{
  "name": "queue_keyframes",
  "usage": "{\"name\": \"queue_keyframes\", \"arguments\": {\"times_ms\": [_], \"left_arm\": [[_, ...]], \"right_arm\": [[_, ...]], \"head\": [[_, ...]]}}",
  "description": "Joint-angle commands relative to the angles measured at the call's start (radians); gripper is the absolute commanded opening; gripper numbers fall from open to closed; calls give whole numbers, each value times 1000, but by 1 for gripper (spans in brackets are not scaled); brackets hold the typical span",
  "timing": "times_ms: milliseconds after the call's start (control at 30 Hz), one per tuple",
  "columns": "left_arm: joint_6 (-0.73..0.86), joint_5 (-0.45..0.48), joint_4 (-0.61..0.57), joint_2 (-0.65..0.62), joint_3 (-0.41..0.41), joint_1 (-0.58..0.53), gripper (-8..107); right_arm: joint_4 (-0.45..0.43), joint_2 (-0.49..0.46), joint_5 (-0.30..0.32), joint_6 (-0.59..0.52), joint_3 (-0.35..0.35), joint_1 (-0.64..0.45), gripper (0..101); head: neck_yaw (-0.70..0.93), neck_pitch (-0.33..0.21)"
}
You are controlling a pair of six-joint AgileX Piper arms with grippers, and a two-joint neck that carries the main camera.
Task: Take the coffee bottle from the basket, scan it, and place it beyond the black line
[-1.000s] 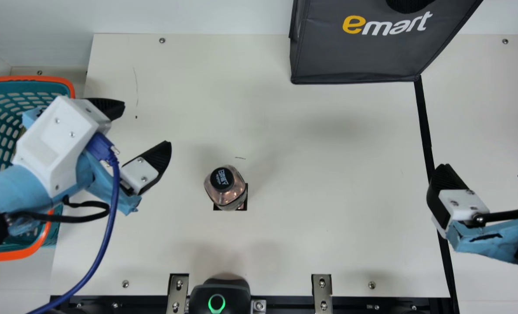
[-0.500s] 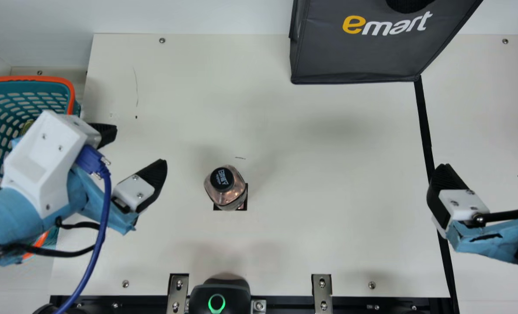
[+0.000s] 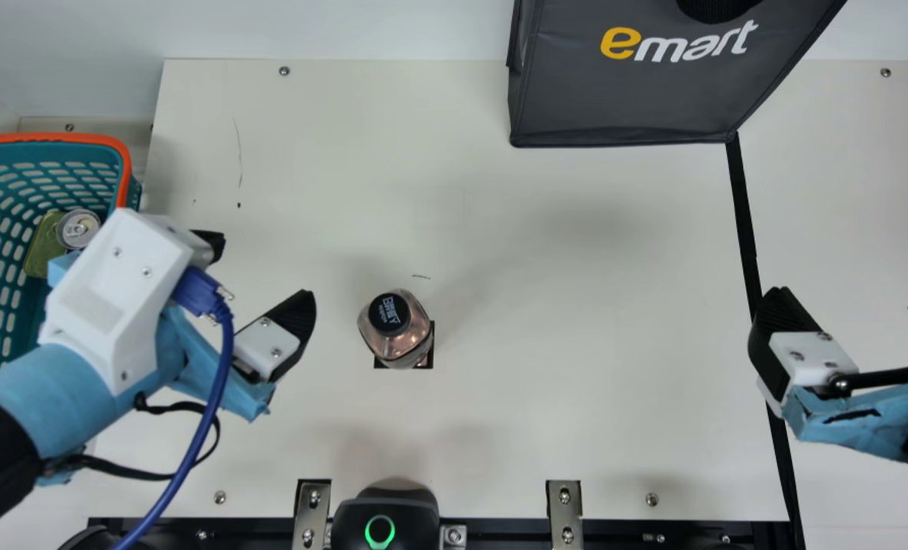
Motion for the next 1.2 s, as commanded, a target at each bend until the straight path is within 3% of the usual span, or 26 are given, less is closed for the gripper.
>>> {"name": "queue_keyframes", "arguments": {"times_ms": [0, 600, 1167], "left_arm": [[-72, 4, 50, 8, -5, -49, 90], [-460, 117, 302, 118, -74, -316, 90], [-691, 208, 340, 202, -110, -416, 90]], "right_arm": [[0, 0, 0, 0, 0, 0, 91], [0, 0, 0, 0, 0, 0, 91], [1, 0, 1, 0, 0, 0, 91]], "head": [[3, -17], [3, -17], [3, -17]]}}
